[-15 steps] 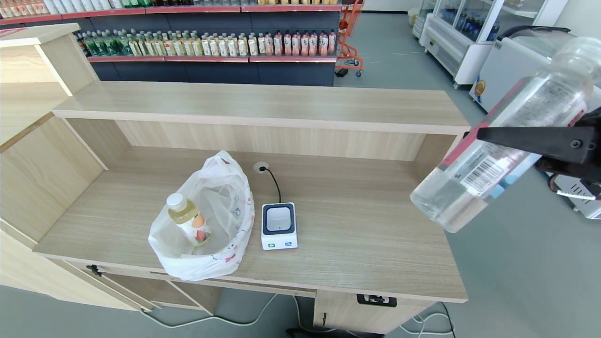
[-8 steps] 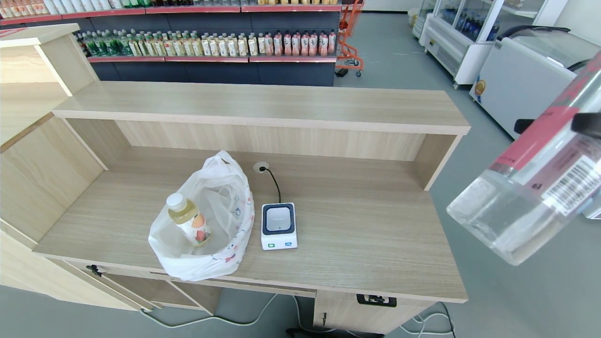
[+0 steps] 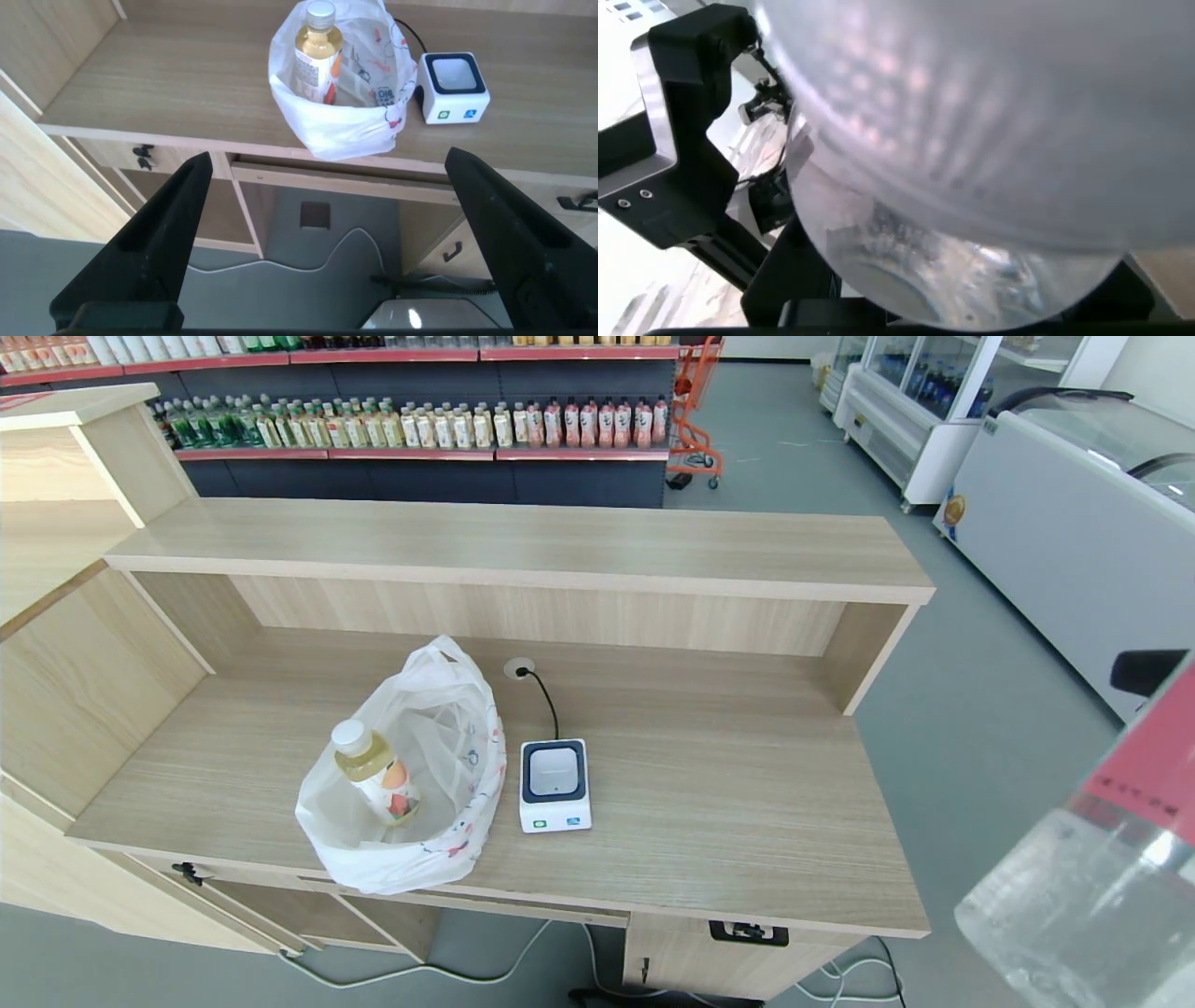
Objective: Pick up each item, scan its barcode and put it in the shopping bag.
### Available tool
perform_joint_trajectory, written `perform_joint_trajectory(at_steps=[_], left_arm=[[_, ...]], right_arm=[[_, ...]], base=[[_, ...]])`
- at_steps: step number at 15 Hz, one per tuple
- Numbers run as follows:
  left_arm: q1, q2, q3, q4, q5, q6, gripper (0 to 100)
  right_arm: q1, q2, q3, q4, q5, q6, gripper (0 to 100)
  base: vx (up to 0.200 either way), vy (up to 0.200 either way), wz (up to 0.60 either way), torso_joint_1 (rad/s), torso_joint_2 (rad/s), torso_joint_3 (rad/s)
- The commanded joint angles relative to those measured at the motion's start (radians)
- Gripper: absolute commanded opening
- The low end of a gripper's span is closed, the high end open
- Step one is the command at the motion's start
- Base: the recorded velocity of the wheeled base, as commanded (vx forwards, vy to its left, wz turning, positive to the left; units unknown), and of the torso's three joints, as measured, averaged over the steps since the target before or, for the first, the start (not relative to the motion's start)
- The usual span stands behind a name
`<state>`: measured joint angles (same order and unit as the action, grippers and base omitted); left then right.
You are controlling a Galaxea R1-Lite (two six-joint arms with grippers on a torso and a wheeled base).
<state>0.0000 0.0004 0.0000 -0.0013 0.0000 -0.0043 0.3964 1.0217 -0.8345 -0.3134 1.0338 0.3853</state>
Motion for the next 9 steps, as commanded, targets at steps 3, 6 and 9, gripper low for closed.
perform_joint_trajectory(at_steps=[3,6,9], left_arm=[[0.000,0.001,0.000,0.000,0.000,0.001,100],[0.000,0.001,0.000,0.000,0.000,0.000,100],[0.000,0.001,0.000,0.000,0.000,0.000,100]], right_arm=[[0.101,-0.025,-0.020,0.027,-0.001,0.095,0],[0.153,-0.028,-0.023,0.028,-0.005,0.109,0],[0.160,-0.026,-0.028,0.028,-0.005,0.110,0]], base=[[0.000,0.000,0.00,0.000,0.00,0.000],[0.000,0.000,0.00,0.000,0.00,0.000],[0.000,0.000,0.00,0.000,0.00,0.000]])
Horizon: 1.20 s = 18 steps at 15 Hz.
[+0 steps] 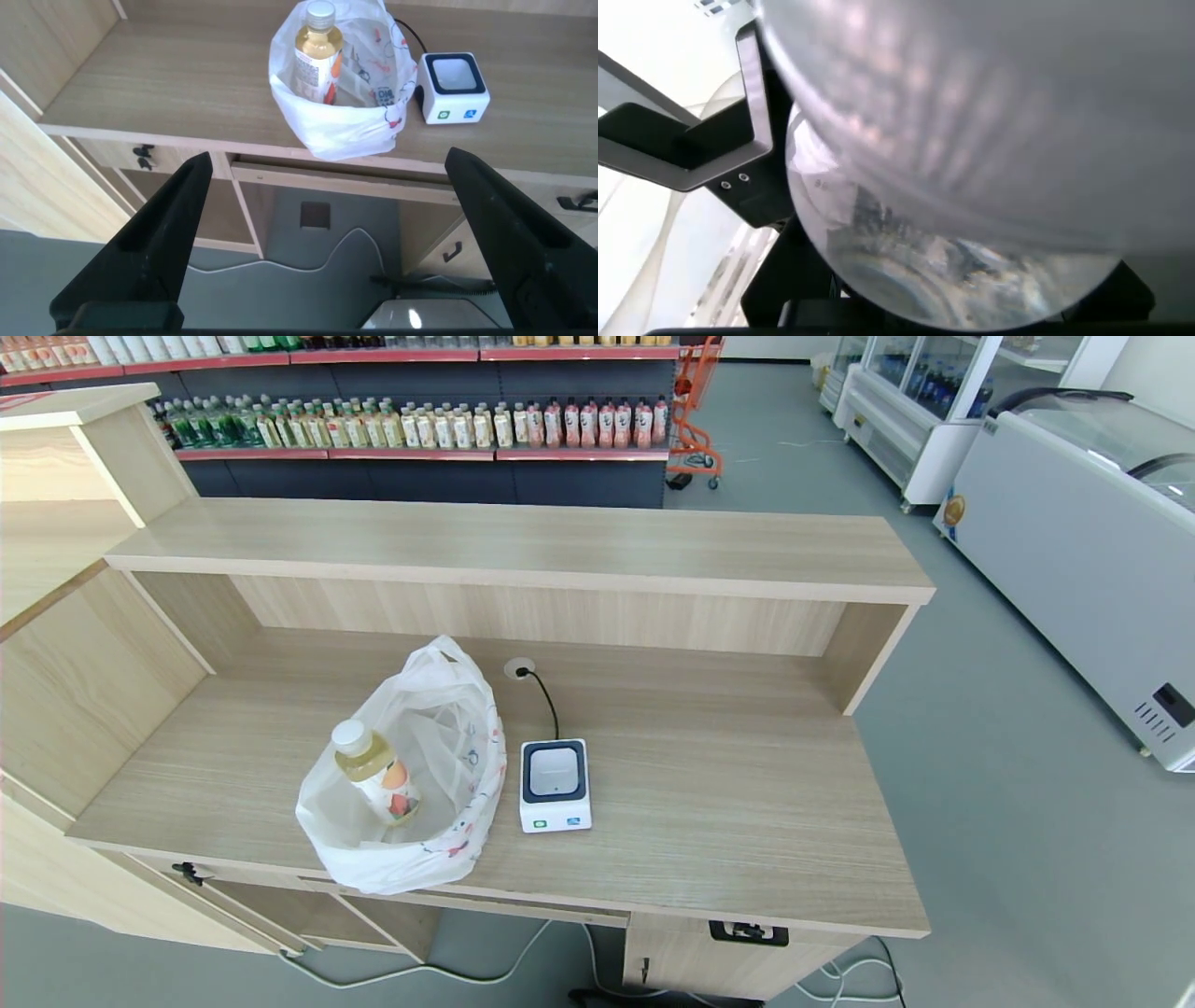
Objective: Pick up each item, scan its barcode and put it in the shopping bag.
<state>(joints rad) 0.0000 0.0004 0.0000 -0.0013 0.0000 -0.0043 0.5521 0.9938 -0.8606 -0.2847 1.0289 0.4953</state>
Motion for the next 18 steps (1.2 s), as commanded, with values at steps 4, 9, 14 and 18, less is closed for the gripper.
perform_joint_trajectory(at_steps=[4,9,14,18], left_arm=[[0.000,0.001,0.000,0.001,0.000,0.000,100],[0.000,0.001,0.000,0.000,0.000,0.000,100],[0.000,0.001,0.000,0.000,0.000,0.000,100],[0.000,0.001,0.000,0.000,0.000,0.000,100]], right_arm=[[0.005,0.000,0.009,-0.001,-0.001,-0.001,0],[-0.003,-0.004,0.034,-0.001,-0.006,-0.017,0],[-0.004,0.002,0.026,-0.001,-0.007,-0.018,0],[-0.004,0.002,0.026,-0.001,-0.007,-0.018,0]], base=[[0.000,0.000,0.00,0.000,0.00,0.000],[0.000,0.000,0.00,0.000,0.00,0.000],[0.000,0.000,0.00,0.000,0.00,0.000],[0.000,0.000,0.00,0.000,0.00,0.000]])
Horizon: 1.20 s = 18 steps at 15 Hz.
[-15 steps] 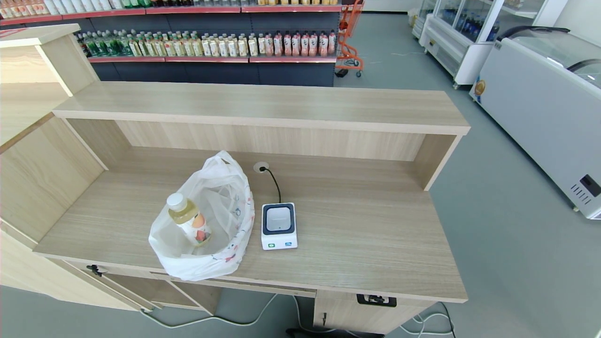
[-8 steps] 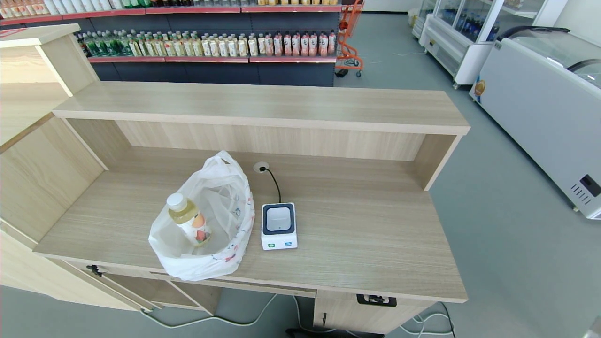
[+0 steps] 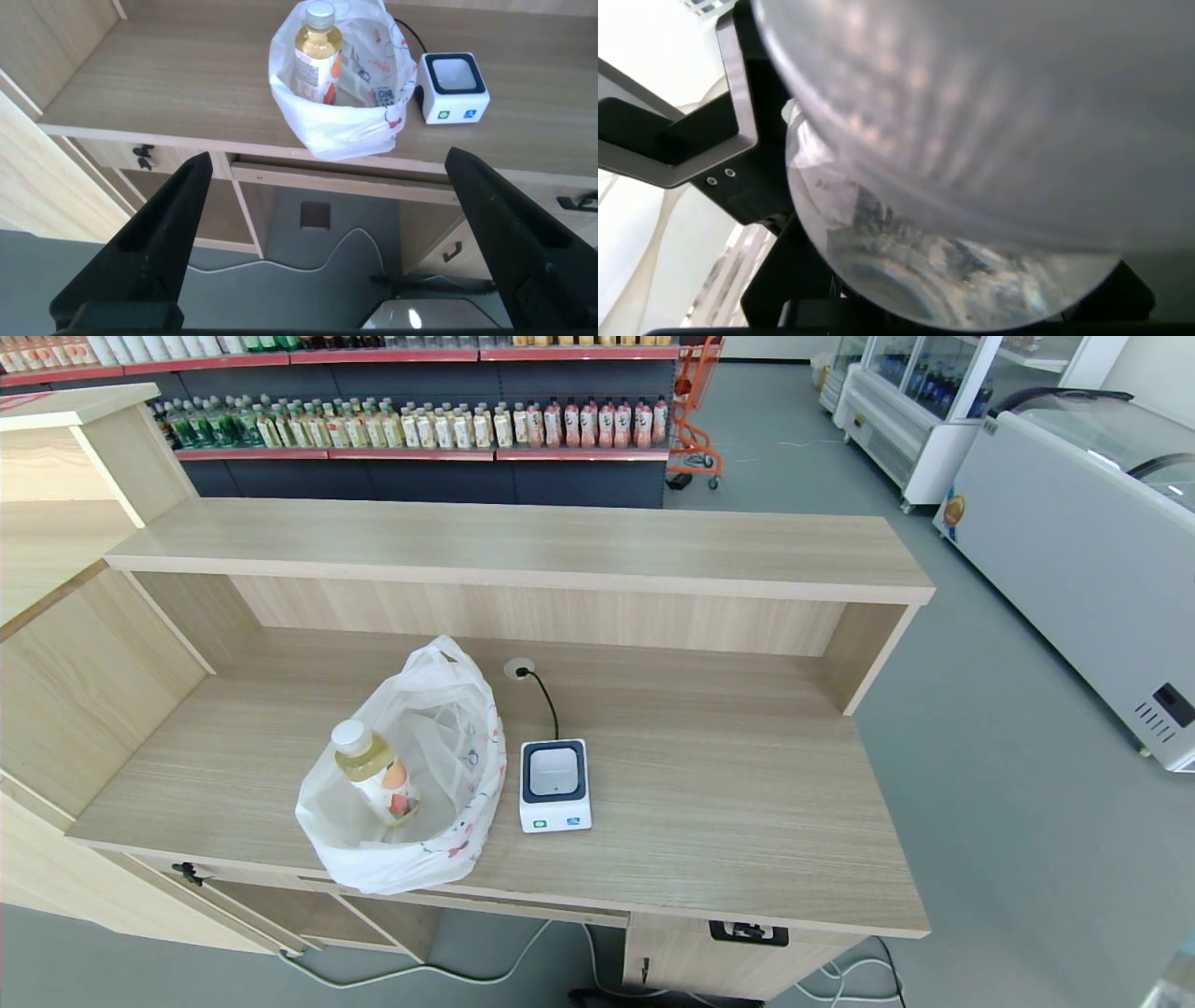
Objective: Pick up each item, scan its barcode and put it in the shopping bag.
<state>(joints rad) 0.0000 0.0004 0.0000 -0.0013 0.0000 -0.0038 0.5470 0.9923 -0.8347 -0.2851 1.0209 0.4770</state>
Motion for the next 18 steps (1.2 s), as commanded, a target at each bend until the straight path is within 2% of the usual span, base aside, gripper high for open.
perform_joint_trajectory(at_steps=[1,4,8,10,12,13,16,17,18], left_arm=[[0.000,0.001,0.000,0.000,0.000,-0.001,100],[0.000,0.001,0.000,0.000,0.000,-0.001,100],[0.000,0.001,0.000,0.000,0.000,-0.001,100],[0.000,0.001,0.000,0.000,0.000,-0.001,100],[0.000,0.001,0.000,0.000,0.000,-0.001,100],[0.000,0.001,0.000,0.000,0.000,-0.001,100],[0.000,0.000,0.000,0.000,0.000,-0.001,100],[0.000,0.001,-0.002,0.000,0.000,-0.001,100],[0.000,0.001,-0.002,0.000,0.000,-0.001,100]], right_arm=[[0.001,0.002,0.003,0.000,0.001,0.000,0],[-0.001,-0.001,0.008,0.000,-0.002,-0.001,0],[0.004,0.020,0.039,0.007,-0.105,-0.080,0],[0.004,0.038,0.078,0.044,-0.229,-0.216,0],[-0.010,0.123,0.121,0.096,-0.524,-0.526,0],[-0.039,0.169,0.131,0.092,-0.660,-0.641,0],[-0.185,0.253,0.160,0.017,-0.950,-0.862,0],[-0.203,0.278,0.189,-0.059,-0.959,-0.928,0],[-0.203,0.278,0.189,-0.059,-0.959,-0.928,0]], base=[[0.000,0.000,0.00,0.000,0.00,0.000],[0.000,0.000,0.00,0.000,0.00,0.000],[0.000,0.000,0.00,0.000,0.00,0.000],[0.000,0.000,0.00,0.000,0.00,0.000],[0.000,0.000,0.00,0.000,0.00,0.000],[0.000,0.000,0.00,0.000,0.00,0.000],[0.000,0.000,0.00,0.000,0.00,0.000],[0.000,0.000,0.00,0.000,0.00,0.000],[0.000,0.000,0.00,0.000,0.00,0.000]])
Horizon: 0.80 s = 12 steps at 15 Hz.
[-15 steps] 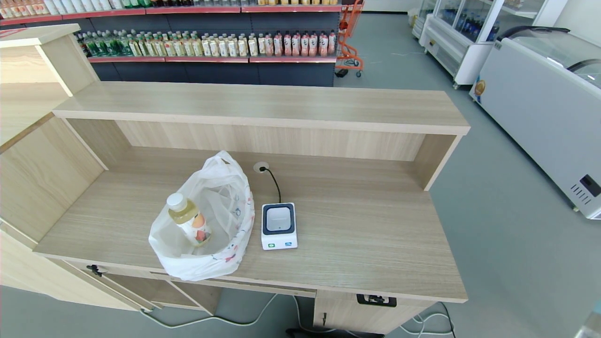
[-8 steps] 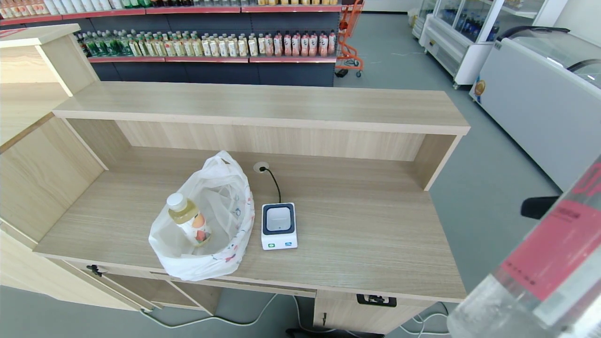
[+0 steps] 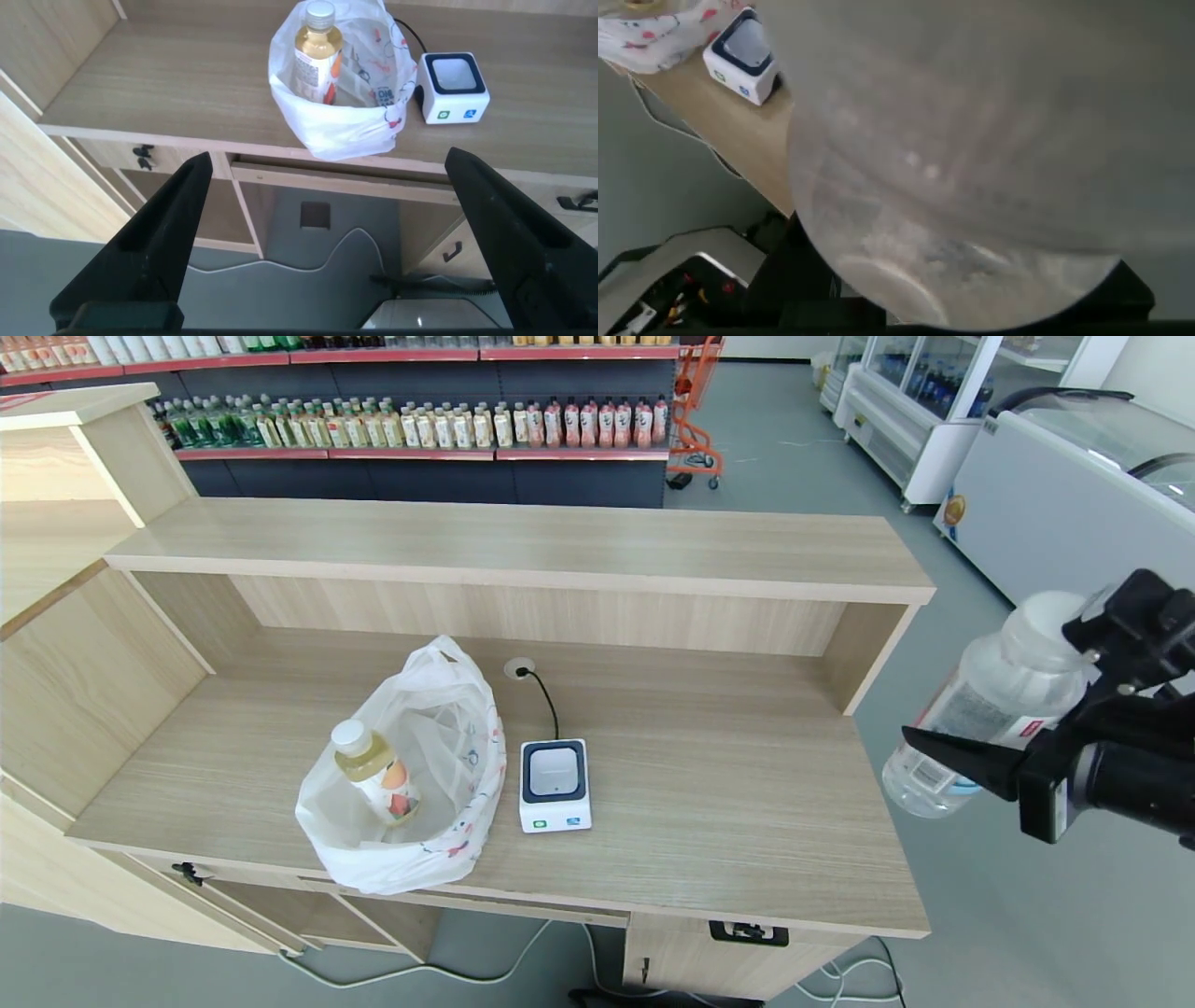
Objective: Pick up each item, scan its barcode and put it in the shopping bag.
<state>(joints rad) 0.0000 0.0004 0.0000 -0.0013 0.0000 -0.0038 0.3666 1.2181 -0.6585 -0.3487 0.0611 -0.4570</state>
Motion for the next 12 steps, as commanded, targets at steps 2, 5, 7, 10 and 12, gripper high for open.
perform_joint_trajectory(at_steps=[2,5,7,10,12], left_arm=[[0.000,0.001,0.000,0.000,0.000,-0.001,100],[0.000,0.001,0.000,0.000,0.000,-0.001,100],[0.000,0.001,0.000,0.000,0.000,-0.001,100],[0.000,0.001,0.000,0.000,0.000,-0.001,100],[0.000,0.001,0.000,0.000,0.000,-0.001,100]], right_arm=[[-0.028,0.103,0.060,-0.118,-0.012,-0.109,0],[-0.048,0.173,0.106,-0.300,-0.015,-0.246,0],[-0.071,0.235,0.138,-0.467,-0.014,-0.345,0],[-0.081,0.325,0.168,-0.674,-0.006,-0.382,0],[-0.080,0.359,0.166,-0.737,-0.004,-0.387,0]], base=[[0.000,0.000,0.00,0.000,0.00,0.000],[0.000,0.000,0.00,0.000,0.00,0.000],[0.000,0.000,0.00,0.000,0.00,0.000],[0.000,0.000,0.00,0.000,0.00,0.000],[0.000,0.000,0.00,0.000,0.00,0.000]])
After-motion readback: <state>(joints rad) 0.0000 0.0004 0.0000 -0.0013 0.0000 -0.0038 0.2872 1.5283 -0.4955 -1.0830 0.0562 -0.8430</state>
